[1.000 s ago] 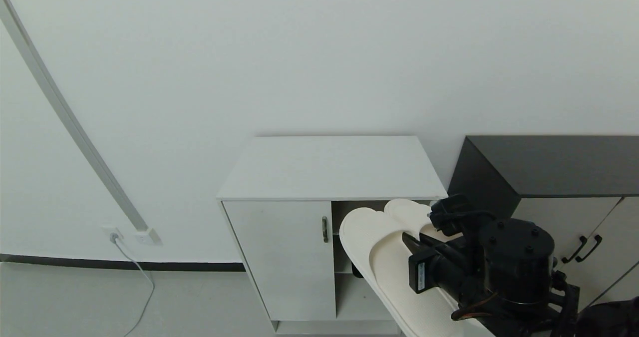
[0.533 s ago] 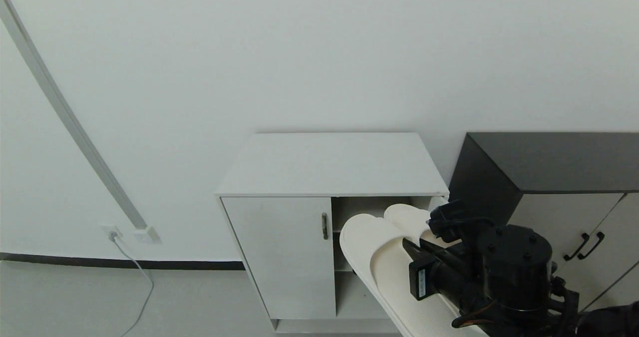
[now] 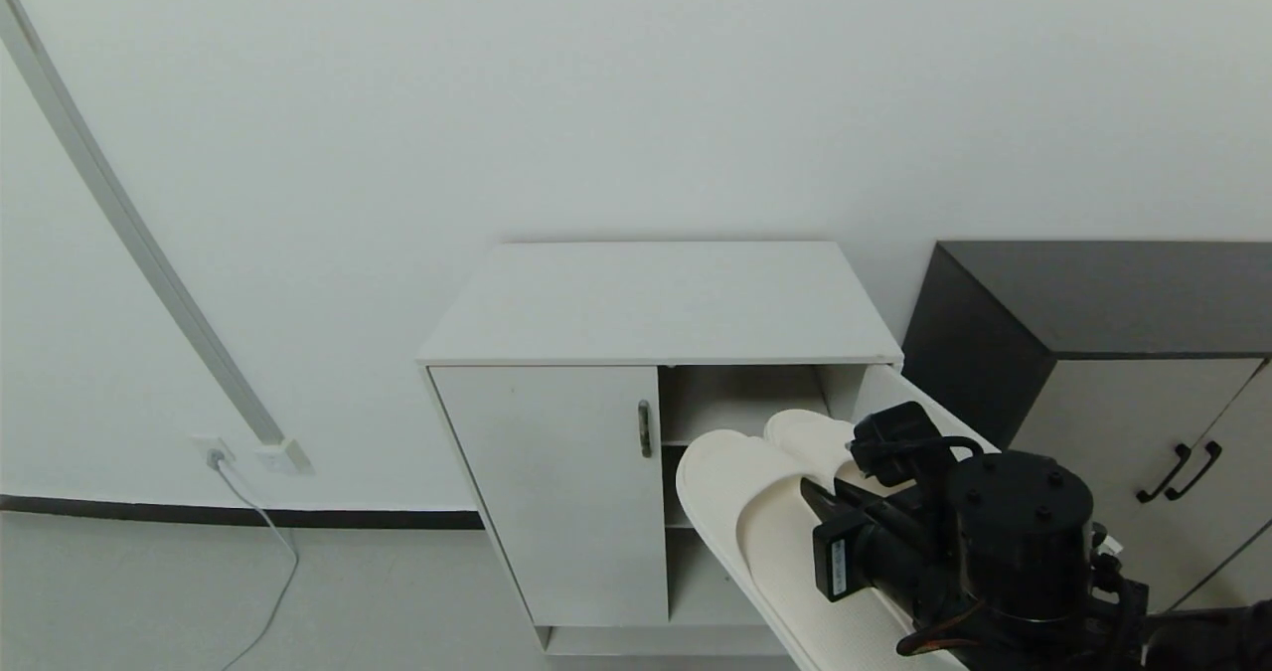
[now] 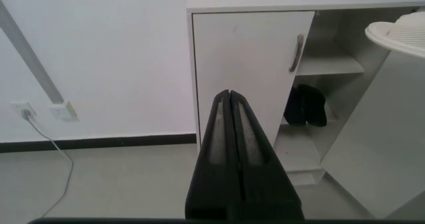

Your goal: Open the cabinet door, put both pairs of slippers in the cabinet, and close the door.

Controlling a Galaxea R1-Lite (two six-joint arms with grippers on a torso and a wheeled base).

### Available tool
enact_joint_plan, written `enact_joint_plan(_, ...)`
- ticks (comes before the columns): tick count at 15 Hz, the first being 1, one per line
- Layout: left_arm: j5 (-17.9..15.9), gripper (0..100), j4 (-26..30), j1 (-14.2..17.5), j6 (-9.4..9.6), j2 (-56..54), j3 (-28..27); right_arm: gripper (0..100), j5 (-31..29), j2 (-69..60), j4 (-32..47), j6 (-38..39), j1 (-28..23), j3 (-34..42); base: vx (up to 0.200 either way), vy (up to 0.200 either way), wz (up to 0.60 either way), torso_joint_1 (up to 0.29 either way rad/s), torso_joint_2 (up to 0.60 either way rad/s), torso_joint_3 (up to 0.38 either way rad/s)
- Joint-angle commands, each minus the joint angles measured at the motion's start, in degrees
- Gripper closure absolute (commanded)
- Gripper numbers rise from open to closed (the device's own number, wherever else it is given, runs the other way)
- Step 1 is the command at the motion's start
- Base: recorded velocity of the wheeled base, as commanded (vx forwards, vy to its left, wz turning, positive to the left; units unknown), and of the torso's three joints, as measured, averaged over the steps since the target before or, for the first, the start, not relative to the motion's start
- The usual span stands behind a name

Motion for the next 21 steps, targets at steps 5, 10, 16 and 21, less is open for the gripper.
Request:
enact_joint_plan(5,0.0,100,0.0,0.0,0.06,0.1,0.0,100,0.0,0.3,0.0,0.1,0.0,0.0,0.0,0.0,0.0,-0.204,0.48,0.27)
enact_joint_plan(10,0.0,100,0.0,0.0,-0.02,0.1,0.0,100,-0.3,0.3,0.0,0.0,0.4,0.1,0.0,0.0,0.0,-0.223,0.55,0.314)
enact_joint_plan(16,0.0,100,0.0,0.0,0.24,0.1,0.0,100,-0.5,1.4,0.0,0.0,0.3,0.1,0.0,0.0,0.0,-0.198,0.51,0.312)
enact_joint_plan(21,0.0,100,0.0,0.0,0.06,0.1,0.0,100,-0.5,5.0,-2.3,-0.1,0.1,-0.2,0.0,0.0,0.0,-0.16,0.48,0.327)
